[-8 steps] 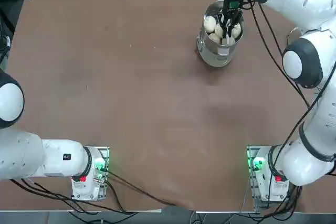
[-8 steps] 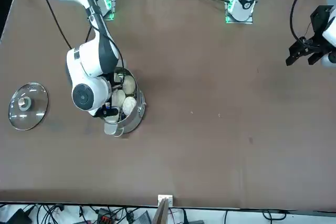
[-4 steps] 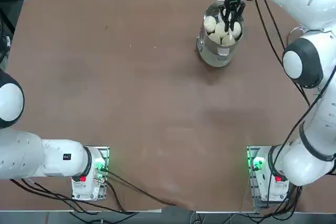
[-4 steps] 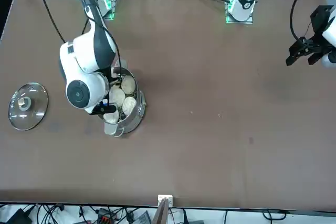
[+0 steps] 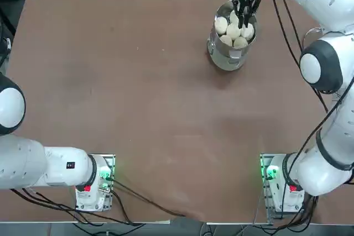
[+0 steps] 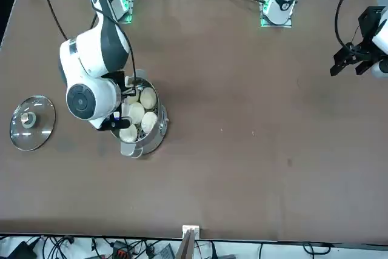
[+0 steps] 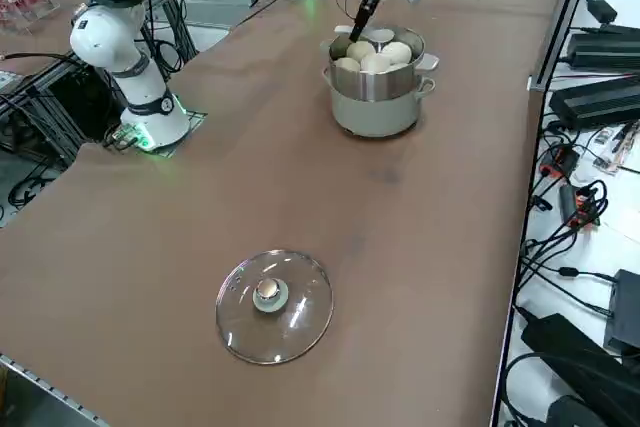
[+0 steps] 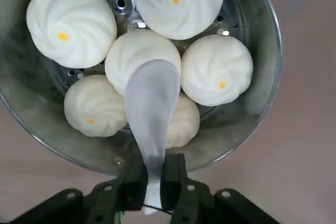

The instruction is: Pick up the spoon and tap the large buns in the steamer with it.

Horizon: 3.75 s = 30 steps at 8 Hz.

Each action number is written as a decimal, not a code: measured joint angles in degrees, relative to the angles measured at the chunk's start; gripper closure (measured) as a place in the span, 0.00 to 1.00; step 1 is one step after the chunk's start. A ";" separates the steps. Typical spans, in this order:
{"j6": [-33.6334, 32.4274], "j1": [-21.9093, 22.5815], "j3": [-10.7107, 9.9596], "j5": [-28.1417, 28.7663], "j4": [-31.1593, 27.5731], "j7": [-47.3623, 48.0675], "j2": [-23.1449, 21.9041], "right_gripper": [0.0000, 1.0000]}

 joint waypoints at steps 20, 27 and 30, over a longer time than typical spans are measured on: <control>11.43 -5.04 -10.55 -8.77 -13.99 -5.21 0.37 0.83; 28.93 -5.43 -10.62 -8.73 -27.39 -5.21 0.38 0.83; 31.36 -6.91 -10.63 -8.23 -29.46 -6.82 0.42 0.83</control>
